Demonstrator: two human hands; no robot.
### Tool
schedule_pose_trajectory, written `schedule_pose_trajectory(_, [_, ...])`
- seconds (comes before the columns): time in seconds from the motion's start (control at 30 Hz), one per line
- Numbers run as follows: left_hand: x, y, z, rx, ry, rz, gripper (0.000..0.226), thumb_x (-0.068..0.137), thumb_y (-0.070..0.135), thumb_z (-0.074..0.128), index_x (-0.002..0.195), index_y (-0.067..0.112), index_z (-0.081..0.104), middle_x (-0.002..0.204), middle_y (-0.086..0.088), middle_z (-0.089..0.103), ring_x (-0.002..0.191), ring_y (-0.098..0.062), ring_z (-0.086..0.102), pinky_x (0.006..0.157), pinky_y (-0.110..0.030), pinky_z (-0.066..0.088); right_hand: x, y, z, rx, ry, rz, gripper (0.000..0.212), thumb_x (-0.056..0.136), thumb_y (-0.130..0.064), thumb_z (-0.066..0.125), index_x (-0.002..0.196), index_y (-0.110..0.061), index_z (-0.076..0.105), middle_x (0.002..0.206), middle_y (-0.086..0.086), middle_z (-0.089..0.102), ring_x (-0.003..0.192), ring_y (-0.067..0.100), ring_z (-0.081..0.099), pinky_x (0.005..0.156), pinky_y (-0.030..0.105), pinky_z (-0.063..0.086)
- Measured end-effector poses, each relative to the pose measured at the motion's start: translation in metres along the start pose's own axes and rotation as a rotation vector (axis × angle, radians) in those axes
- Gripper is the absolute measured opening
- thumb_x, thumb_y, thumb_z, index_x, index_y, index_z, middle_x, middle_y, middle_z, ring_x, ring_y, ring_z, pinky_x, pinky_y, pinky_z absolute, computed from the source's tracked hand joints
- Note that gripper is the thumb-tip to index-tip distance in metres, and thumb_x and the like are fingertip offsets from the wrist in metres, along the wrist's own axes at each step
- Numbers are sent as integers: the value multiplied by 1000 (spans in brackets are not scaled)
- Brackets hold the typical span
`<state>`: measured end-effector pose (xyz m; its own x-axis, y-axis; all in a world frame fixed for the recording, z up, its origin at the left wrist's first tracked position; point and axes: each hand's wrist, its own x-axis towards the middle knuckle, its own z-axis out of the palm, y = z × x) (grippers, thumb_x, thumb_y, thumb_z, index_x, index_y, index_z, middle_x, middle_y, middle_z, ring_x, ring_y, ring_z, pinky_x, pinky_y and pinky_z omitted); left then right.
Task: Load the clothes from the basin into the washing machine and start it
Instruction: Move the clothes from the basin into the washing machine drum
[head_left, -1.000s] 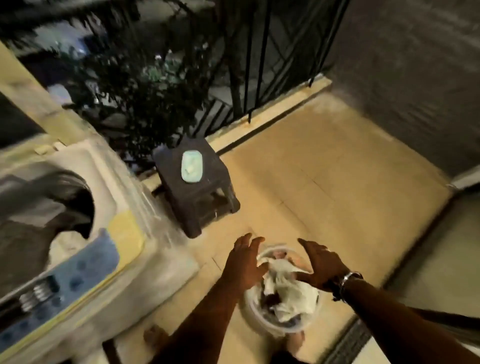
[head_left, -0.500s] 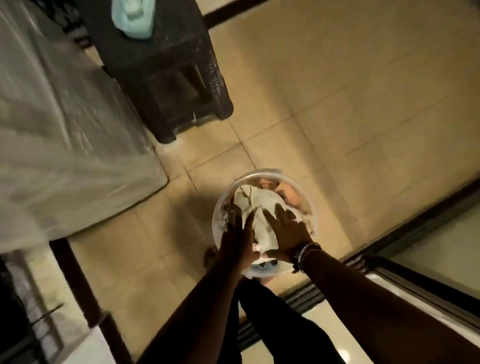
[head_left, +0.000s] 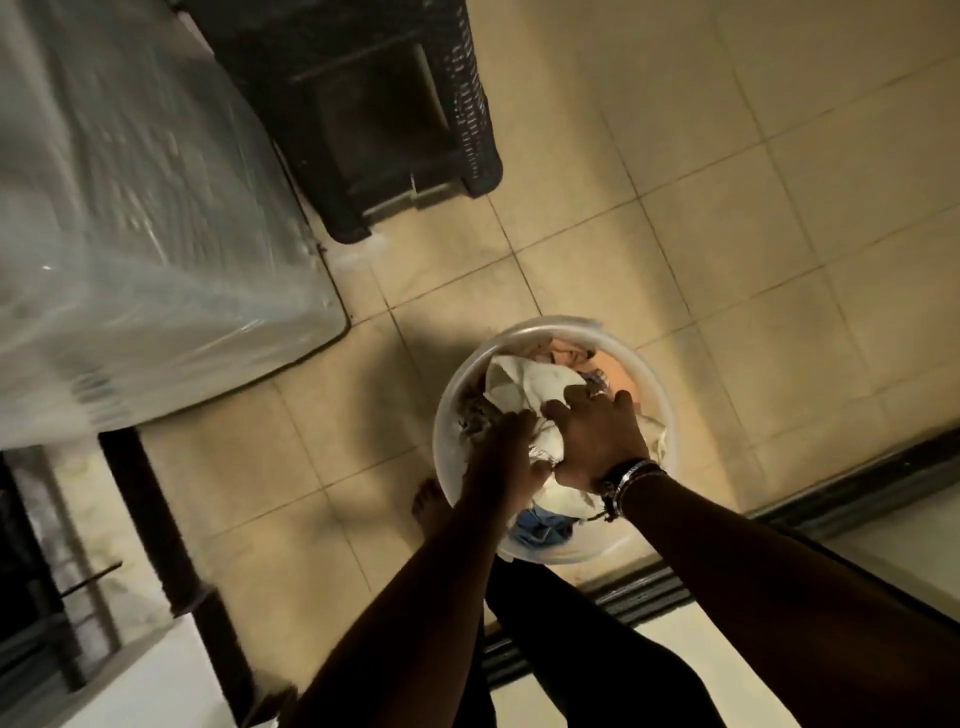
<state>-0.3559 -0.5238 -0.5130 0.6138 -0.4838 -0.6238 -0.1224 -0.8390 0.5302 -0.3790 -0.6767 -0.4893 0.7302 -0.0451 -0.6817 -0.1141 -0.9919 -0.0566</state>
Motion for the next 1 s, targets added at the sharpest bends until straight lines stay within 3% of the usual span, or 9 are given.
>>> schedule_pose_trajectory(0.1, [-11, 10, -33, -73, 59, 25, 53, 83, 29, 72, 130, 12, 54, 122, -10, 64, 116, -32, 59, 98, -43, 49, -9, -4, -32, 16, 57, -12, 78, 56, -62, 64, 127, -31, 59, 115, 2, 60, 109, 34, 57, 84, 44, 43])
schedule_pose_trajectory(0.27, [-44, 29, -76, -123, 72, -10, 63, 91, 29, 65, 148, 14, 42, 140, -10, 56, 130, -30, 52, 107, -39, 43, -35, -18, -84, 32, 100, -7, 78, 59, -70, 56, 126, -31, 60, 121, 2, 61, 109, 34, 59, 85, 46, 45])
schedule_pose_trajectory(0.43, [-90, 52, -104, -156, 20, -50, 68, 95, 35, 59, 156, 20, 32, 154, -7, 45, 142, -26, 42, 118, -34, 32, -83, -36, -120, 47, 74, 41, 74, 59, -64, 63, 127, -35, 59, 124, 2, 60, 111, 33, 57, 85, 47, 43])
schedule_pose_trajectory(0.53, [-120, 74, -129, -156, -15, 2, 64, 96, 32, 61, 153, 16, 36, 154, -6, 44, 143, -24, 41, 116, -30, 29, -121, -41, -144, 11, 89, 79, 76, 56, -59, 67, 128, -36, 57, 125, 3, 56, 111, 33, 55, 83, 46, 41])
schedule_pose_trajectory(0.73, [-143, 84, -149, -120, -67, 96, 89, 75, 61, 43, 153, 17, 41, 159, -5, 40, 148, -23, 36, 122, -34, 27, -160, -51, -168, 10, 97, 138, 79, 55, -63, 65, 130, -39, 55, 125, 3, 51, 111, 32, 51, 85, 47, 41])
schedule_pose_trajectory(0.87, [-155, 79, -167, -92, -43, 134, 72, 89, 45, 62, 152, 16, 42, 157, -7, 44, 147, -22, 37, 120, -27, 25, -174, -68, -190, 12, 68, 125, 79, 64, -65, 58, 138, -42, 43, 136, 2, 41, 125, 31, 42, 94, 47, 38])
schedule_pose_trajectory(1.0, [-170, 74, -189, -105, -12, 137, 68, 87, 42, 62, 149, 20, 44, 153, -5, 47, 142, -23, 43, 118, -30, 31, -177, -85, -213, 19, 69, 89, 79, 65, -59, 61, 140, -41, 41, 140, 1, 39, 128, 30, 40, 97, 48, 38])
